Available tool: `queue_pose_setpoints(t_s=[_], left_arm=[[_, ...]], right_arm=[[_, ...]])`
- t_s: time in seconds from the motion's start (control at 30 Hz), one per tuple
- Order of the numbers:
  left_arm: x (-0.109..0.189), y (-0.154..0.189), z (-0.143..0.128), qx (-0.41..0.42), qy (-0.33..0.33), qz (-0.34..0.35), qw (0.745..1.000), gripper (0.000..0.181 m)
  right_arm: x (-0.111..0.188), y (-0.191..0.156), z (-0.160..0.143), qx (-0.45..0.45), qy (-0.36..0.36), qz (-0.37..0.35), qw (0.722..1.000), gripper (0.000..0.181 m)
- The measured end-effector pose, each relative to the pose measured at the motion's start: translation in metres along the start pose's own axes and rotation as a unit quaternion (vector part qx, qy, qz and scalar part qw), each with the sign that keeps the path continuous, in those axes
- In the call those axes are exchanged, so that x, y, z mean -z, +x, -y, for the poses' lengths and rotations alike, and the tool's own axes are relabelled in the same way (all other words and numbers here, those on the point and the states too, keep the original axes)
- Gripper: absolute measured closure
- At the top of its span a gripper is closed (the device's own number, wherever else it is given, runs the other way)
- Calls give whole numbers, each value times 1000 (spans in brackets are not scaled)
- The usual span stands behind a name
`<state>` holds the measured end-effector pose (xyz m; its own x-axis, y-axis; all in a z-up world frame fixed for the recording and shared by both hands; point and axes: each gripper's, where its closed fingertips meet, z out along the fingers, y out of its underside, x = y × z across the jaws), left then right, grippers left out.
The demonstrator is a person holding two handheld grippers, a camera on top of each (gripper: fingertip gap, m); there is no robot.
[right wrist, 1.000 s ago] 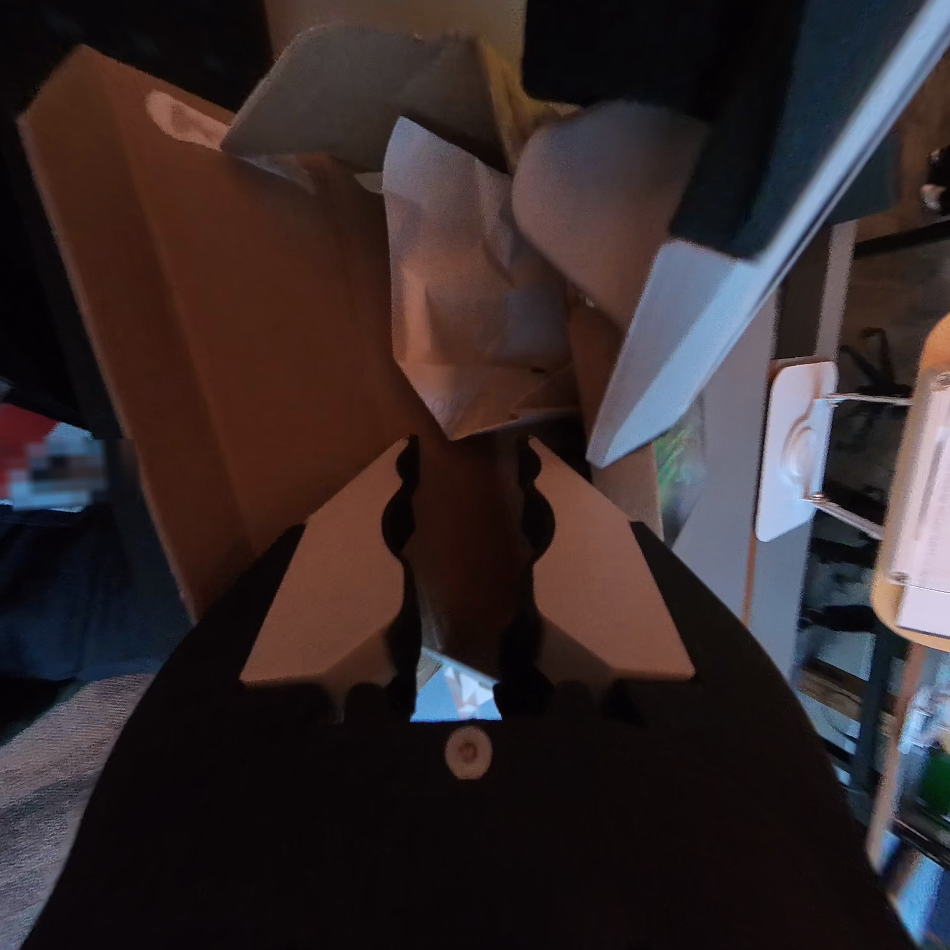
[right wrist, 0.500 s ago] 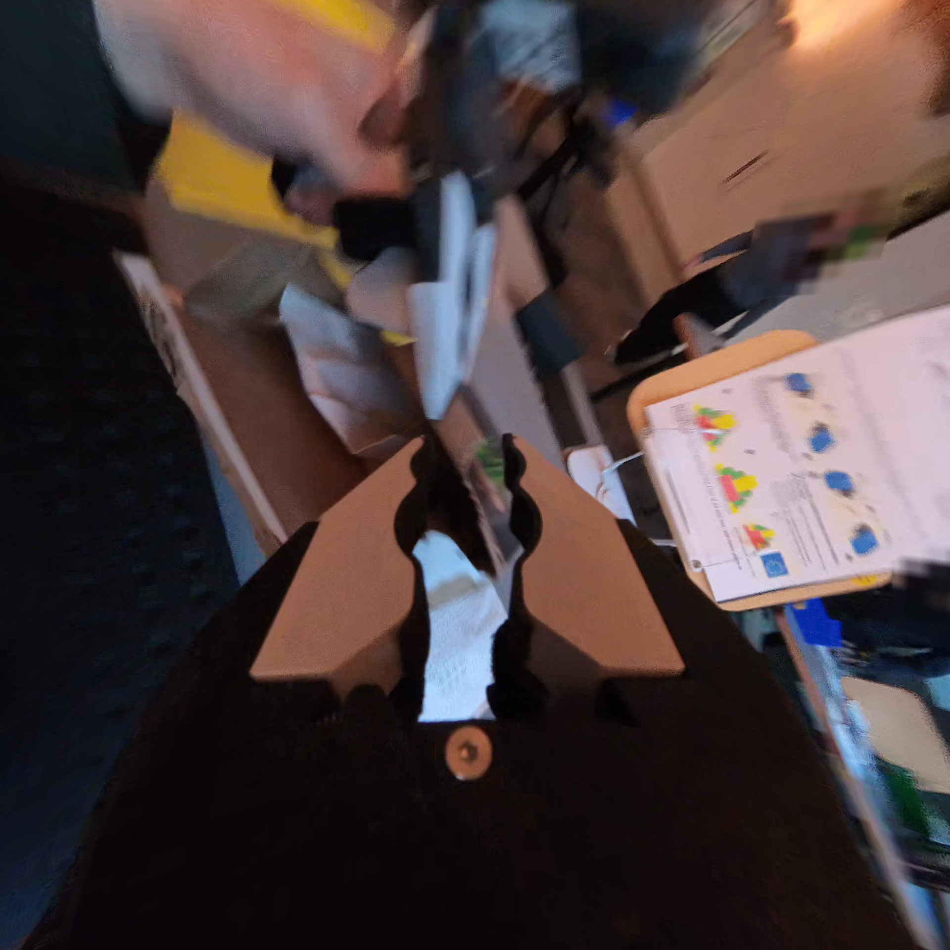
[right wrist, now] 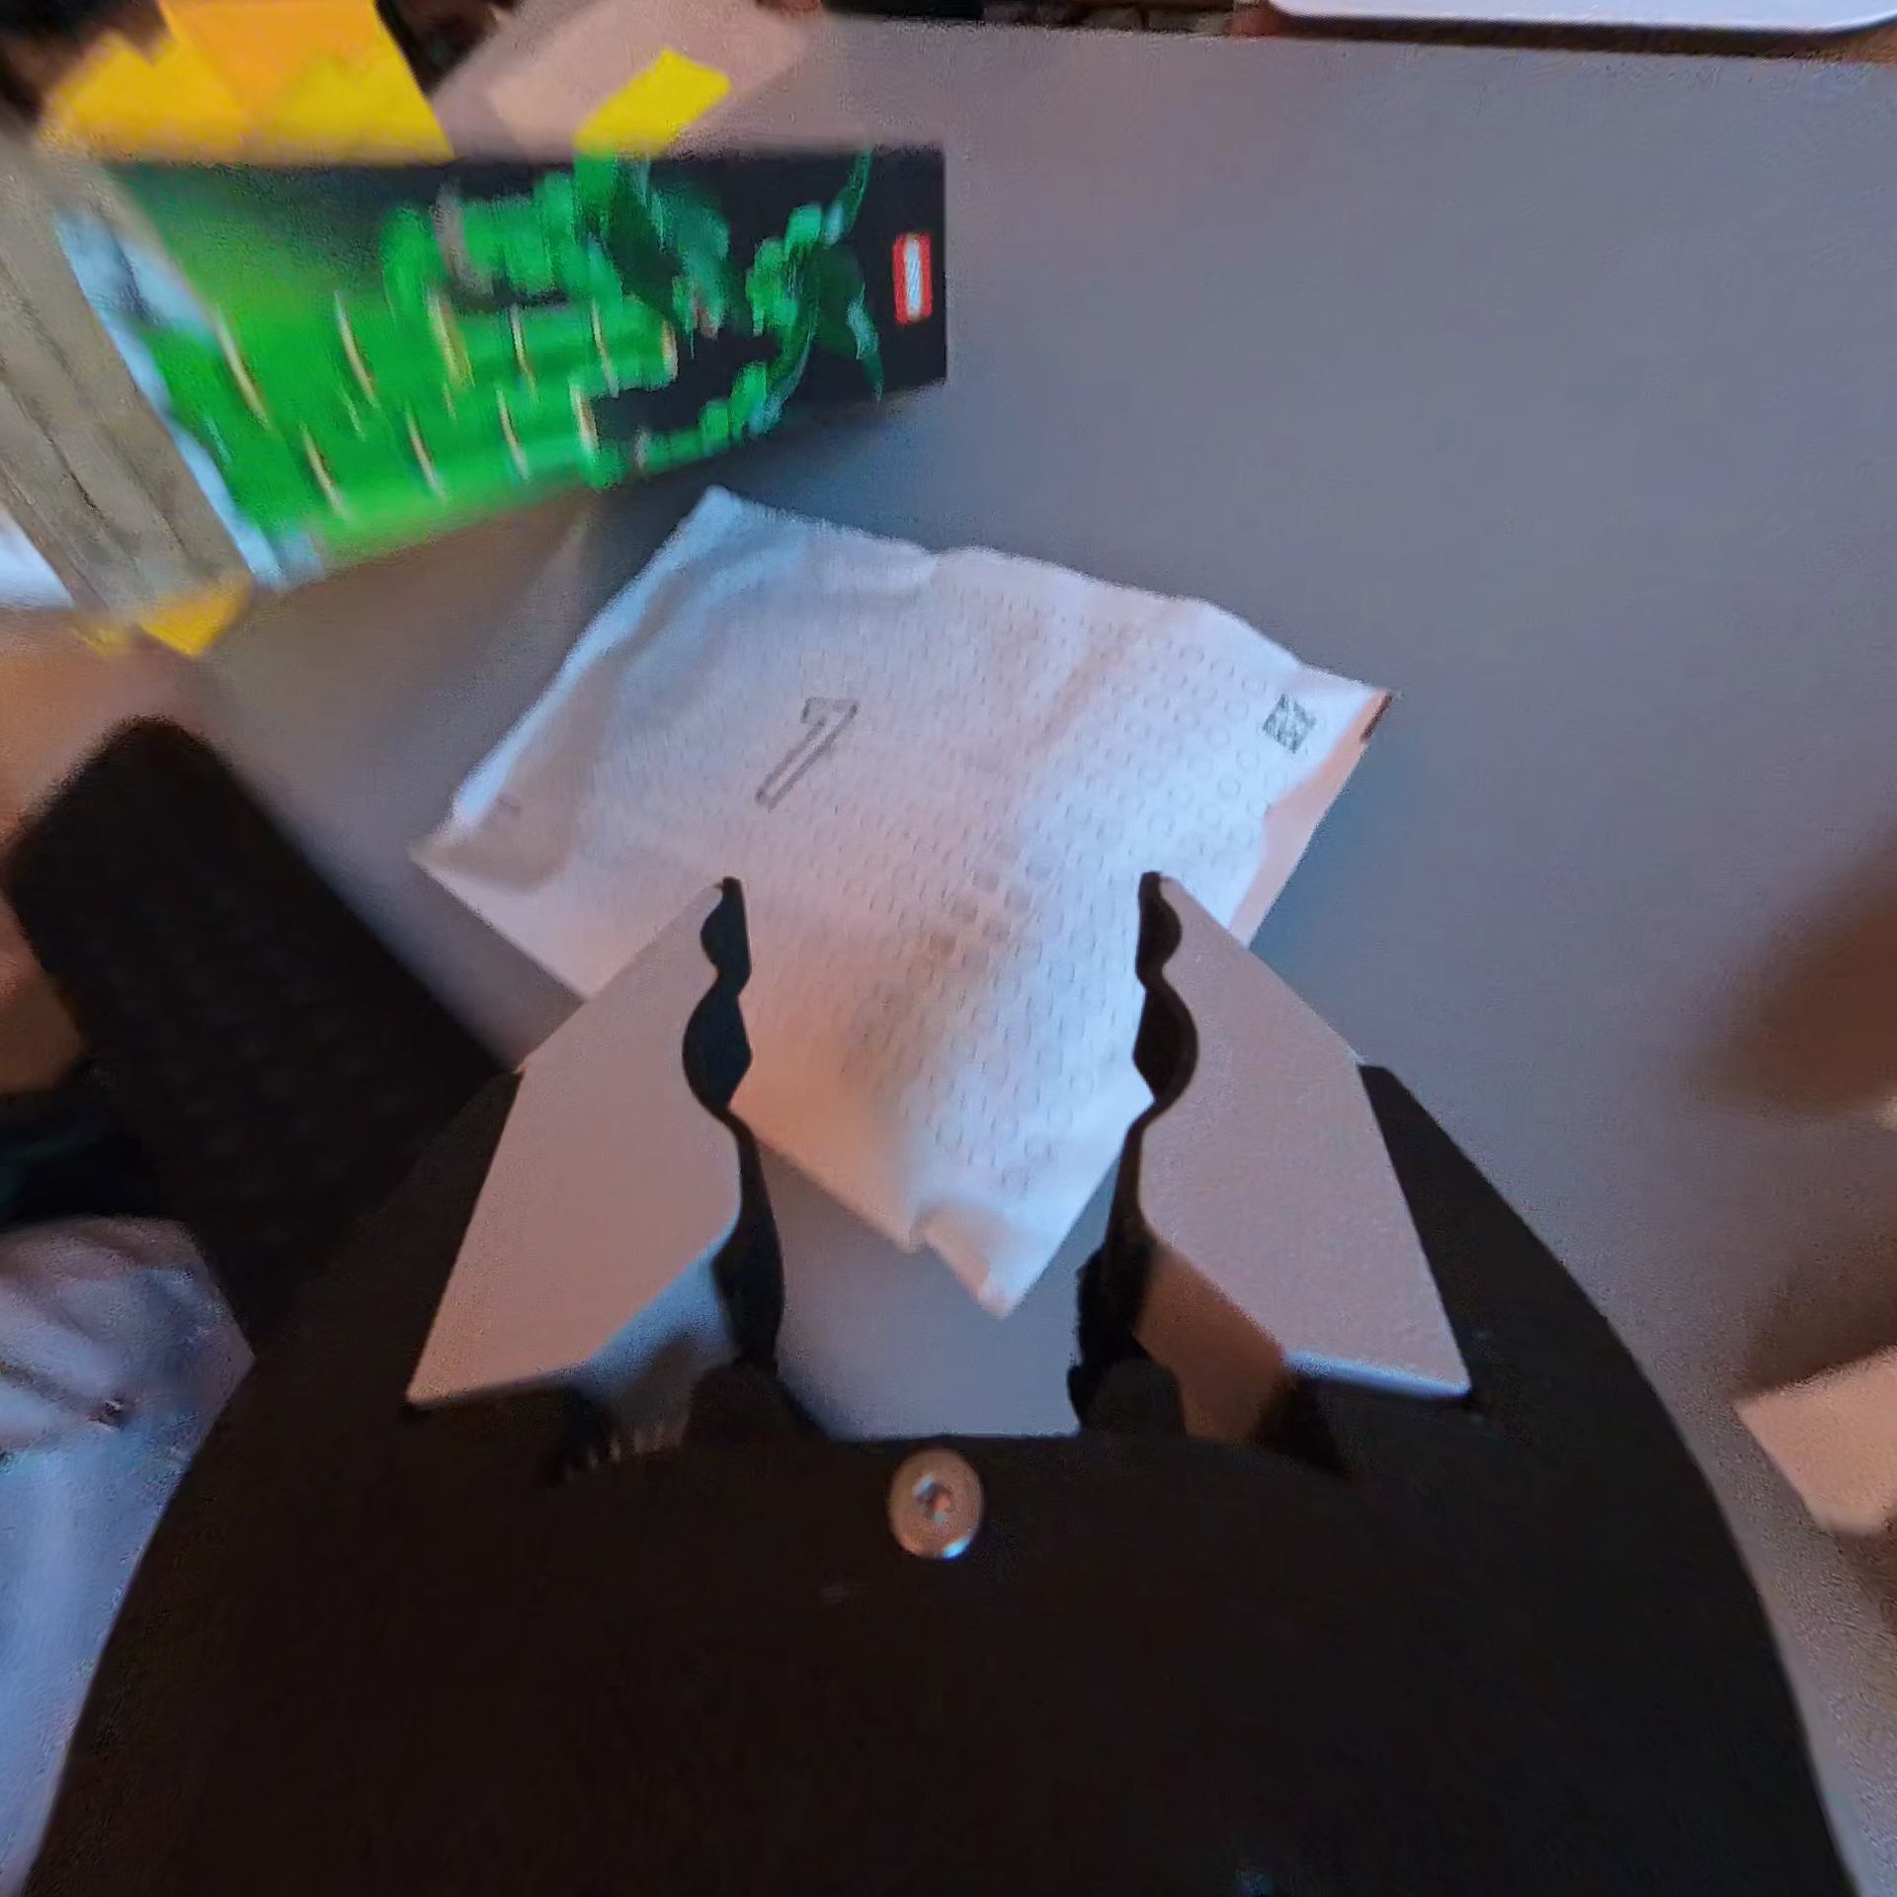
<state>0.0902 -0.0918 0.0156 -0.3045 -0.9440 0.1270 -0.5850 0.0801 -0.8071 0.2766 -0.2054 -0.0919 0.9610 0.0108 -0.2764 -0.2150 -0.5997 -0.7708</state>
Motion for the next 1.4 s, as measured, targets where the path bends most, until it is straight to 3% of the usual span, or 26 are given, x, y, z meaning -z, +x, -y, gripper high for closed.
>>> queue_pose_setpoints(t_s=[0.07, 0.17, 0.27, 0.37, 0.43, 0.47, 0.57, 0.7, 0.83, 0.93, 1.0, 1.13, 1.2, 1.23, 1.3, 1.4], left_arm=[[-9, 0, -18, -1, -34, 11, 999, 181], [-18, -2, -38, 3, -52, 29, 998, 181], [-19, -1, -42, 25, -40, 26, 999, 181], [-16, -2, -41, 23, -37, 29, 999, 181], [-14, -4, -37, 23, -30, 30, 999, 181], [-14, -6, -34, 24, -25, 30, 999, 181], [-15, -8, -29, 32, -20, 16, 999, 181], [-16, -14, -22, 51, -3, 20, 998, 181], [-25, -15, -24, 65, 3, 23, 998, 181], [-44, -5, -43, 65, -28, 10, 997, 181], [-60, 1, -58, 68, -50, 7, 996, 179], [-79, 11, -78, 109, -59, -7, 992, 170], [-72, 17, -62, 142, 3, -40, 989, 168], [-65, 18, -49, 162, 42, -61, 984, 149], [-43, 19, -16, 176, 132, -90, 971, 130], [-14, 27, 34, 82, 243, -55, 965, 107]], right_arm=[[-14, 16, 11, -11, -26, 1, 1000, 105], [-40, 48, 8, 19, -142, -26, 989, 96], [-59, 57, -8, -119, -254, 20, 960, 90], [-69, 54, 0, -212, -250, 76, 942, 112], [-74, 52, 1, -242, -237, 105, 935, 145], [-77, 47, 3, -264, -225, 133, 928, 173], [-73, 20, 20, -304, -179, 243, 904, 181], [-40, 12, 38, -214, -136, 223, 941, 181], [23, 19, 64, -65, -64, 70, 993, 181], [69, 4, 80, -11, 15, 17, 1000, 181], [88, -12, 83, 12, 52, 23, 998, 181], [122, -29, 84, 126, 101, -37, 986, 181], [130, -51, 82, 203, 114, -25, 972, 181], [132, -58, 79, 242, 114, -29, 963, 181], [135, -68, 70, 303, 109, -38, 946, 181], [140, -76, 51, 345, 96, -44, 932, 181]])
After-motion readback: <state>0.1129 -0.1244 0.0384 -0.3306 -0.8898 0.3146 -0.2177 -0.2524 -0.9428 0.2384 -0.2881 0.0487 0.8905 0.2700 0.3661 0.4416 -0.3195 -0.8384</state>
